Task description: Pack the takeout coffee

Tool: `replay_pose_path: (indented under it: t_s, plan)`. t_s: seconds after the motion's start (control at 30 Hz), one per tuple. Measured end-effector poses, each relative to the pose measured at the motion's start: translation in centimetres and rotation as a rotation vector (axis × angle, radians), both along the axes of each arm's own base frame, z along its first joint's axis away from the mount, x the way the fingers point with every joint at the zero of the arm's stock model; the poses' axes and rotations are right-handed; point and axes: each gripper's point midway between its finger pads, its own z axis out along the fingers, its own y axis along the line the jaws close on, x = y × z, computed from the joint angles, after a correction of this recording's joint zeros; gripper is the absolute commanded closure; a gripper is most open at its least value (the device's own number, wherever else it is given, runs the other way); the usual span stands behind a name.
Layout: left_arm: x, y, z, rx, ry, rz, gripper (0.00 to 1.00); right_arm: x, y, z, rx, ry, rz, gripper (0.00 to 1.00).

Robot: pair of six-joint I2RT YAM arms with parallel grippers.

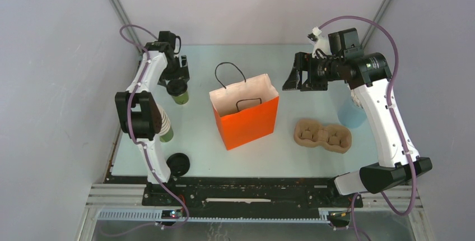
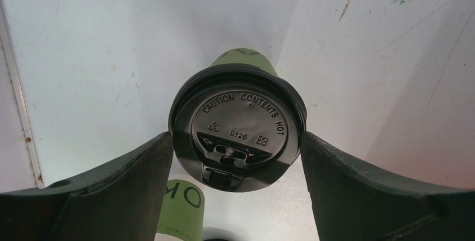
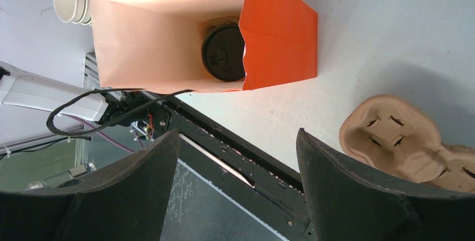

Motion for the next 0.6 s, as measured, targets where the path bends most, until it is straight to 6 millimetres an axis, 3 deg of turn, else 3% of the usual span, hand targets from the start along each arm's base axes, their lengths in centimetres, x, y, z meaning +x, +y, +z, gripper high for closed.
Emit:
replay_pose_path:
  t_s: [0.13, 0.37, 0.47, 0.6]
  plan:
    - [-0.09, 0.01, -0.21, -0.001, 0.005, 0.001, 0.1, 0.0, 0.0, 0.0, 0.0, 0.0, 0.0, 0.15]
    - [-0.06, -0.01, -0.35, -0.003, 0.003, 0.0, 0.15, 0.01, 0.0, 0.0, 0.0, 0.0, 0.0, 0.15]
    - [0.05, 0.08, -0.22, 0.0, -0.003, 0.002, 0.08, 0.01, 0.0, 0.0, 0.0, 0.0, 0.0, 0.15]
    - [0.04, 0.1, -0.23, 0.0, -0.003, 0.002, 0.1, 0.01, 0.0, 0.0, 0.0, 0.0, 0.0, 0.15]
